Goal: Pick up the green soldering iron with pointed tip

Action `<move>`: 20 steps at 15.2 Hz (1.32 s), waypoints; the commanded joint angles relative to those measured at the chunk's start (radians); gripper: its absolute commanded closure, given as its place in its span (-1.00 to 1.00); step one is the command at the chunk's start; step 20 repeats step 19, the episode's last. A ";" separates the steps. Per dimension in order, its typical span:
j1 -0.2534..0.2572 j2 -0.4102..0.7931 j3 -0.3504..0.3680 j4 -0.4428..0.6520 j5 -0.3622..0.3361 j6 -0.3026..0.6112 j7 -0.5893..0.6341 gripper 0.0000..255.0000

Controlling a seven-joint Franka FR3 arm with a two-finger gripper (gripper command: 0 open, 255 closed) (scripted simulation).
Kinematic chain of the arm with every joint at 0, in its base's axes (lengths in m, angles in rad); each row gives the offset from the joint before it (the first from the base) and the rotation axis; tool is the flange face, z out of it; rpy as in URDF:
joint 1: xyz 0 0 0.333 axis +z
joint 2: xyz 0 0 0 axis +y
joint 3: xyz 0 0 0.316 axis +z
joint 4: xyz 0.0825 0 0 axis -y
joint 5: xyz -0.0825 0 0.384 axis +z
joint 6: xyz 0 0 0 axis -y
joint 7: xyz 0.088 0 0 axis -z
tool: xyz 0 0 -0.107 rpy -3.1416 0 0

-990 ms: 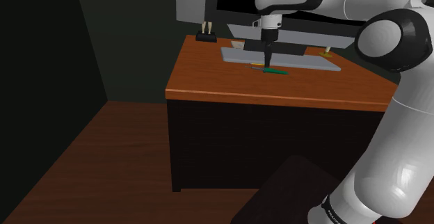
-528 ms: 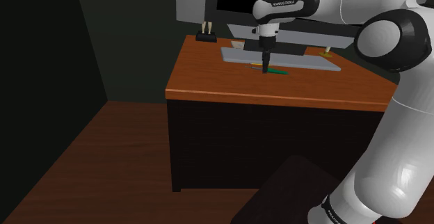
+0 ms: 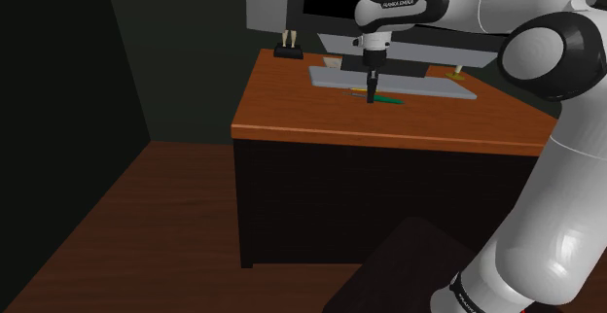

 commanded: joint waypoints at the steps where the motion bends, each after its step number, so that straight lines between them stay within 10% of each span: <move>1: 0.000 0.003 0.000 -0.005 0.000 -0.004 0.000 1.00; 20: -0.012 0.049 -0.004 0.258 0.013 -0.222 -0.021 1.00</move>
